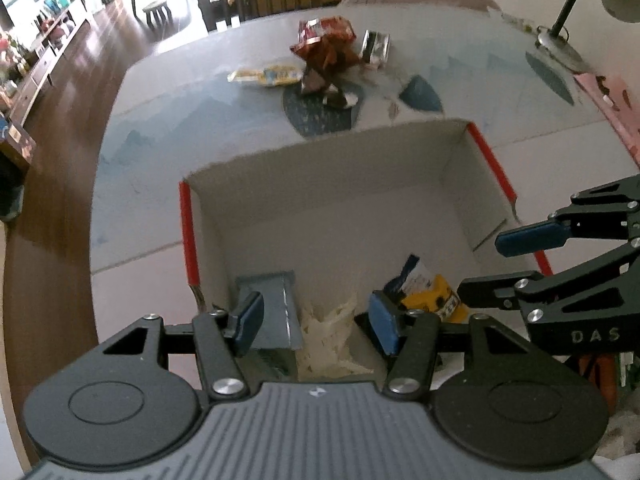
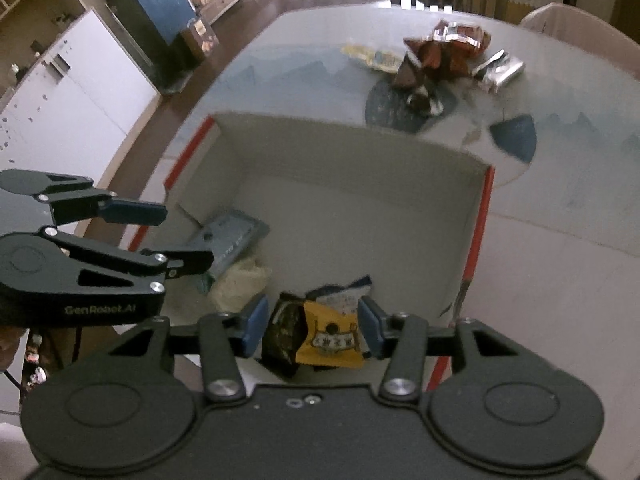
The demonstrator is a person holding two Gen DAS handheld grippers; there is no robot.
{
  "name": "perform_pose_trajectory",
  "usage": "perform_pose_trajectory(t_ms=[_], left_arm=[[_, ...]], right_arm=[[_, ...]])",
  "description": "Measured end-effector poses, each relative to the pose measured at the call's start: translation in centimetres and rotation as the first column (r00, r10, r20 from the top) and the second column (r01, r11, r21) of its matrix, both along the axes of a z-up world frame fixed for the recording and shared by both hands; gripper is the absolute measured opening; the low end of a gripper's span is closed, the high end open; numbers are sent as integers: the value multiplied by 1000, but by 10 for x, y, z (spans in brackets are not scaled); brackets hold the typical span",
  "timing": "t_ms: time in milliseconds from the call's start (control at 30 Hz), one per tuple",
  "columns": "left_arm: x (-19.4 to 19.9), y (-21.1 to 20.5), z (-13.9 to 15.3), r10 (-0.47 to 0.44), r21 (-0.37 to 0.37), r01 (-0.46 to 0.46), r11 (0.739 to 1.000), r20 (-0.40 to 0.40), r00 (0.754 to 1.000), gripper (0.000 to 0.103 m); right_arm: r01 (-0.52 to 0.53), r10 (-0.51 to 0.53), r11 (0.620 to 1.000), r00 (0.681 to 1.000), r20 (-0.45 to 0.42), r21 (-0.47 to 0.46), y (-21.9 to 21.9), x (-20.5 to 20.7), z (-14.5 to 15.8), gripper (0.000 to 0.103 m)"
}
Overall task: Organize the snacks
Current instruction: 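Lift both tools out of the box and move to the snack pile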
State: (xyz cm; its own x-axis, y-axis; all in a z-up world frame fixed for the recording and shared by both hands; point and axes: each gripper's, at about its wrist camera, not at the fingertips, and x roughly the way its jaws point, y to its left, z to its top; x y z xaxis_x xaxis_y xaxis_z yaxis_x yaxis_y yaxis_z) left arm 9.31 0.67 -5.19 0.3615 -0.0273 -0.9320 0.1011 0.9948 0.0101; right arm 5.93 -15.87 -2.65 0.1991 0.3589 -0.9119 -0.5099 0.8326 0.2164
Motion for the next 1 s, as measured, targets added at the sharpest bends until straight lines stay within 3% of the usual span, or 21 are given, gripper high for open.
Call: perform_pose_trajectory(t_ms=[400, 767, 1000], left_arm=[[12, 3, 40, 29, -5, -28, 1000, 104, 994, 58], [47, 7, 63, 71, -12, -69, 998, 163, 984, 69], [83, 6, 68, 96, -37, -91, 995, 182, 979, 75]], right_arm=[[12, -18, 998, 995, 99, 55, -5, 13, 39, 71], [31, -48, 995, 979, 199, 91, -13, 45, 68, 93], [54, -73, 995, 971, 226, 89, -23, 82, 75, 98]])
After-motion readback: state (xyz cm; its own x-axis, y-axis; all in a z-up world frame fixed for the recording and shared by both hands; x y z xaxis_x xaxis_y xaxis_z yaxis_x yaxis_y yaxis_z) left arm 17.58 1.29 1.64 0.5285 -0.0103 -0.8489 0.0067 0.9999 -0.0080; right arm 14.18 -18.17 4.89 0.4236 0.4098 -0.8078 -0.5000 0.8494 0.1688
